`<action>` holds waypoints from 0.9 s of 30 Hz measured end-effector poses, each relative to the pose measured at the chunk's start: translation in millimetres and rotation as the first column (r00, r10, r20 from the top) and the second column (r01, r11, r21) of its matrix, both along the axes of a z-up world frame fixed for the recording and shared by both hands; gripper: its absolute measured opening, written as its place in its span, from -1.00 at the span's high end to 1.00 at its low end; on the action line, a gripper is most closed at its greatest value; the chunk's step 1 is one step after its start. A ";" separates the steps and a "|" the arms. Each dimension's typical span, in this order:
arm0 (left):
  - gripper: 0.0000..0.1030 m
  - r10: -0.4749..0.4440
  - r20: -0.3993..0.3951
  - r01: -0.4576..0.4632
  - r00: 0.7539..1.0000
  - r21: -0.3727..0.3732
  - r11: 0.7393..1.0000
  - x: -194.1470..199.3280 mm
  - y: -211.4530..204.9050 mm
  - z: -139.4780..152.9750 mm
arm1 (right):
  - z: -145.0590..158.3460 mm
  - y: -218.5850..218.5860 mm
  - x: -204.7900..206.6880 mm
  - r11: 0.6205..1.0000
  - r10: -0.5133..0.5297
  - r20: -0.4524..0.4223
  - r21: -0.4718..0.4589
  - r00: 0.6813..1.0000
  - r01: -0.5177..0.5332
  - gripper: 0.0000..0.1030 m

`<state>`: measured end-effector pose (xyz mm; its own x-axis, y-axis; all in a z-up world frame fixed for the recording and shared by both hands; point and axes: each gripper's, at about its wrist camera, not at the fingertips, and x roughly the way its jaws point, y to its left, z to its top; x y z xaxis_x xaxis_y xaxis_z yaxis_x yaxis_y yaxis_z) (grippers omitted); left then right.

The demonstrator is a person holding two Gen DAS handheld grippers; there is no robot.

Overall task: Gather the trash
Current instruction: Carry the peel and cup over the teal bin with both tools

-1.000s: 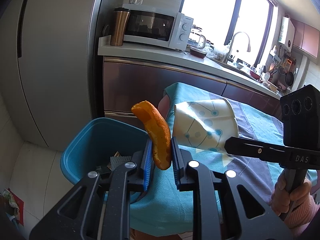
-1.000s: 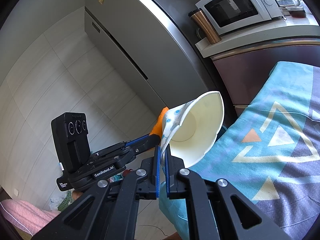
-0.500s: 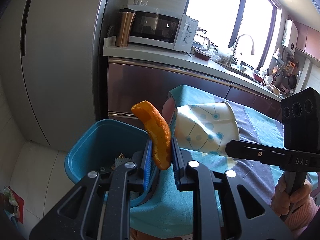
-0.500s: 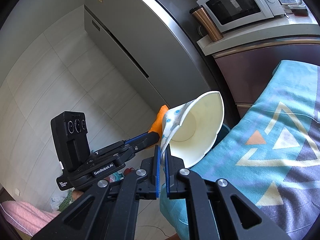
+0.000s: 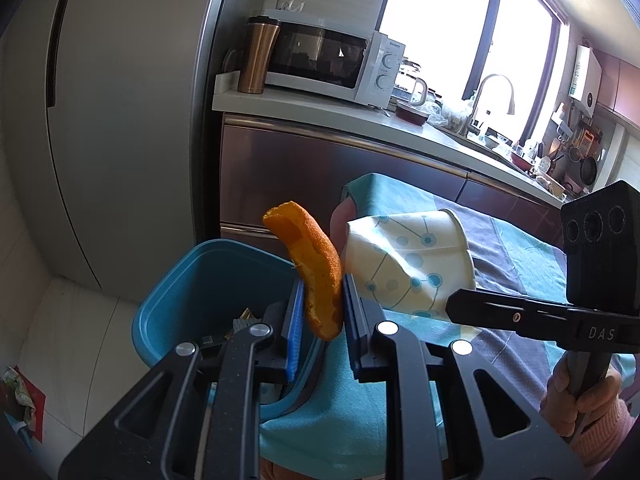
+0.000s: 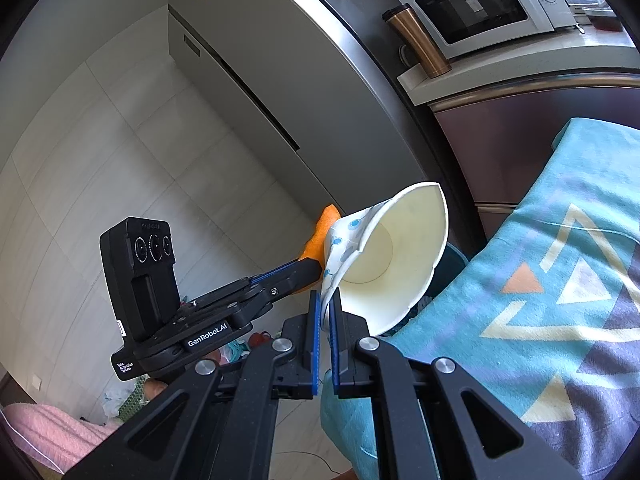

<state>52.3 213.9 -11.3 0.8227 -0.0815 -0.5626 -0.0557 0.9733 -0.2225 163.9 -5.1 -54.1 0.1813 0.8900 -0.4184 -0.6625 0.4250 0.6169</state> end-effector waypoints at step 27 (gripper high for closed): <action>0.63 0.044 -0.045 -0.045 0.998 -0.022 0.999 17.6 18.3 -15.7 | -0.2 24.0 5.1 0.998 0.041 -0.011 -0.038 0.999 -0.041 0.92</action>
